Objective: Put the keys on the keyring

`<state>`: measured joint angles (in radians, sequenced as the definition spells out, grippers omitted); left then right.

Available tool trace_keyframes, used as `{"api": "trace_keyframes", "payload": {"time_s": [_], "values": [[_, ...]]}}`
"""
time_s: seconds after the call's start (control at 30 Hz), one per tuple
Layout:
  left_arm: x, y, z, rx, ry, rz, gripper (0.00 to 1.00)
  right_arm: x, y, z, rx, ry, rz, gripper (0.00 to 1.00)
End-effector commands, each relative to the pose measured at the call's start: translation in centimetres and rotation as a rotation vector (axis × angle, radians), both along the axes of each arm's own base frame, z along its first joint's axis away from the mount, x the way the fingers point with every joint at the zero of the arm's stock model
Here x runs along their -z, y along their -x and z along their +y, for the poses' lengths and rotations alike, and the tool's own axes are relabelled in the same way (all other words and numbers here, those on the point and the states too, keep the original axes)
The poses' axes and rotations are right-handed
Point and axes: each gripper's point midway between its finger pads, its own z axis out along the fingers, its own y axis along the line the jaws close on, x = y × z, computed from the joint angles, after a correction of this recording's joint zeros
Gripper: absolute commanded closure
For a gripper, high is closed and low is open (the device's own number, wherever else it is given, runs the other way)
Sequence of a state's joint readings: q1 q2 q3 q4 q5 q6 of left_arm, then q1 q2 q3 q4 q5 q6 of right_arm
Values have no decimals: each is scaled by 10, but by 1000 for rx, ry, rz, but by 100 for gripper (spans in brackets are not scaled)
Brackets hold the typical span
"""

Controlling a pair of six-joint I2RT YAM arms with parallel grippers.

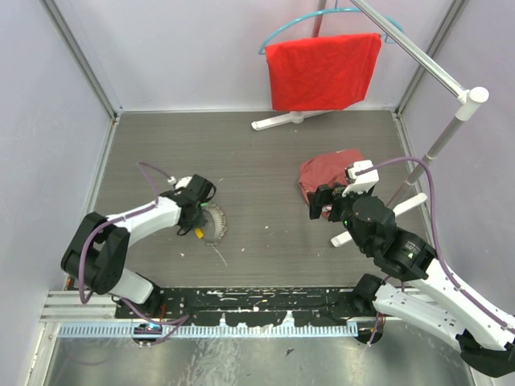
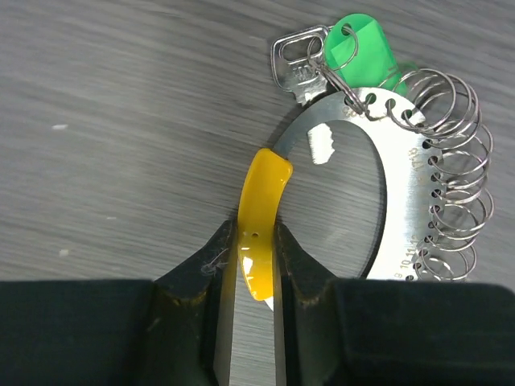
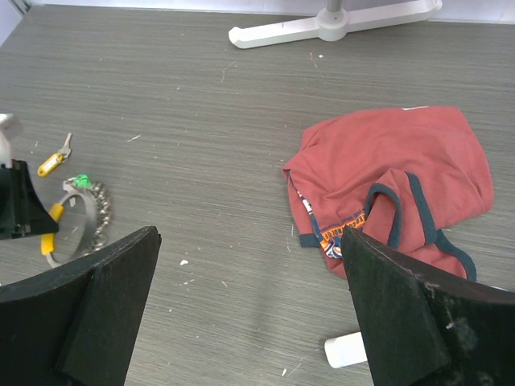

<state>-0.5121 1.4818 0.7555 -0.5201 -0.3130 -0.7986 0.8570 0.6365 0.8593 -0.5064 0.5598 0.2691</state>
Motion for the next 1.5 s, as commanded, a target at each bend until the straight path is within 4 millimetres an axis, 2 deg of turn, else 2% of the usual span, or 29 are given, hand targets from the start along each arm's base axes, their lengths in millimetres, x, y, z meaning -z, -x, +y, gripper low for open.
{"api": "trace_keyframes", "payload": {"time_s": [0.0,0.17,0.3,0.4,0.53,0.63,0.77,0.87,0.97,1.07,1.2,1.47], "values": [[21,27,-39,243,-34,103,76,-18,-1,-3,14,-36,-37,0],[20,37,-75,430,-104,120,73,-15,-1,-2,14,-30,-32,0],[4,38,-86,499,-153,79,48,-15,-1,-2,13,-23,-33,0],[-23,24,-88,500,-152,-10,33,-14,-2,-1,10,-19,-29,0],[-68,-7,-88,482,-122,-145,30,-13,-1,2,-1,-22,-23,0],[-80,-29,-70,413,-91,-169,30,-12,-1,2,-4,-21,-19,0],[-76,-61,-31,312,-115,-159,33,-13,1,0,-4,-23,-20,0],[-63,-83,6,217,-159,-101,36,-12,2,0,-7,-22,-19,0],[-55,-102,26,181,-200,-67,35,-12,3,-1,-9,-23,-17,0],[-42,-114,35,167,-203,-31,29,-11,4,-2,-12,-20,-14,0],[-29,-125,42,165,-163,7,26,-10,5,-4,-9,-8,-11,0],[-15,-139,48,182,-166,52,47,-8,5,-3,-18,10,-8,0]]}}
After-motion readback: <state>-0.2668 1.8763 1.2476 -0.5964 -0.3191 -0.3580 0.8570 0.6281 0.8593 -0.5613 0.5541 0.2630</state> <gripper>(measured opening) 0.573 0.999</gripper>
